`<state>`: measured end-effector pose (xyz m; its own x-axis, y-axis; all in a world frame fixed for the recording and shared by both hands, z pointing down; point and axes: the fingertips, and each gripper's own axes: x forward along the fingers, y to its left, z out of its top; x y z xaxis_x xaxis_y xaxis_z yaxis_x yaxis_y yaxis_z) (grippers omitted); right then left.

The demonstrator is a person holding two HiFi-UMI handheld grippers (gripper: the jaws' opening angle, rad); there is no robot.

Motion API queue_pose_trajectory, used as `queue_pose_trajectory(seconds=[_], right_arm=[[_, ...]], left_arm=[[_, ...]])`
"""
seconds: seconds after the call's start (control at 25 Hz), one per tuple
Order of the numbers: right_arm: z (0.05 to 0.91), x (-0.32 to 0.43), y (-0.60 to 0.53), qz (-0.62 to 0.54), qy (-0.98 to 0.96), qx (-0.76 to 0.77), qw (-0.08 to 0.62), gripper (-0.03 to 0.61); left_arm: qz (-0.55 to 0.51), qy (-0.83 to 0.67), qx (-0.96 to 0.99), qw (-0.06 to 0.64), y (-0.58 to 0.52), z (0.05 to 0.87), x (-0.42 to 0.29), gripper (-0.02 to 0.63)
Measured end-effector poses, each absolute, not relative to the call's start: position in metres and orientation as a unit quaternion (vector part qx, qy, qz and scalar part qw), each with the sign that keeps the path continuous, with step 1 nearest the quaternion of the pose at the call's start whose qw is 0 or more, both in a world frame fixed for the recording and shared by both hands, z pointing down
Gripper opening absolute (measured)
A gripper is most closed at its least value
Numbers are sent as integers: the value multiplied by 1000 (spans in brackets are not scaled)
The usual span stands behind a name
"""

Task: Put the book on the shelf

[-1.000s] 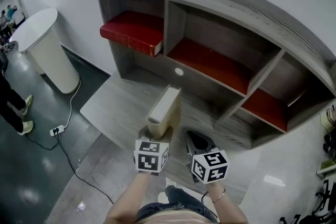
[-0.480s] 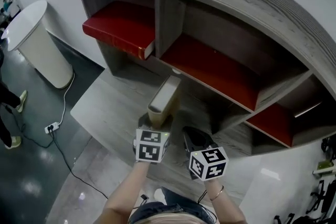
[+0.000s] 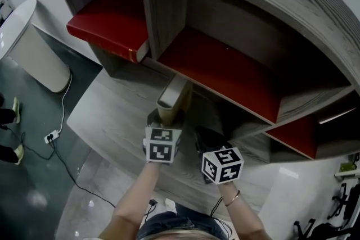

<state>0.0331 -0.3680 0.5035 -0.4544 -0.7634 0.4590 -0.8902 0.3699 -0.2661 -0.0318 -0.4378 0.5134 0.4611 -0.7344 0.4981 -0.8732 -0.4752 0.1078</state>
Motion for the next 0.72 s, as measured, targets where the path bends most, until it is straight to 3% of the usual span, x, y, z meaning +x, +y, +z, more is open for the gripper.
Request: queue_pose_trajectory(seconds=[0.72], right_arm=[[535,35,-390,271,-799,517,143,9]], left_arm=[[188,-478,843,160,-480,526,-12,222]])
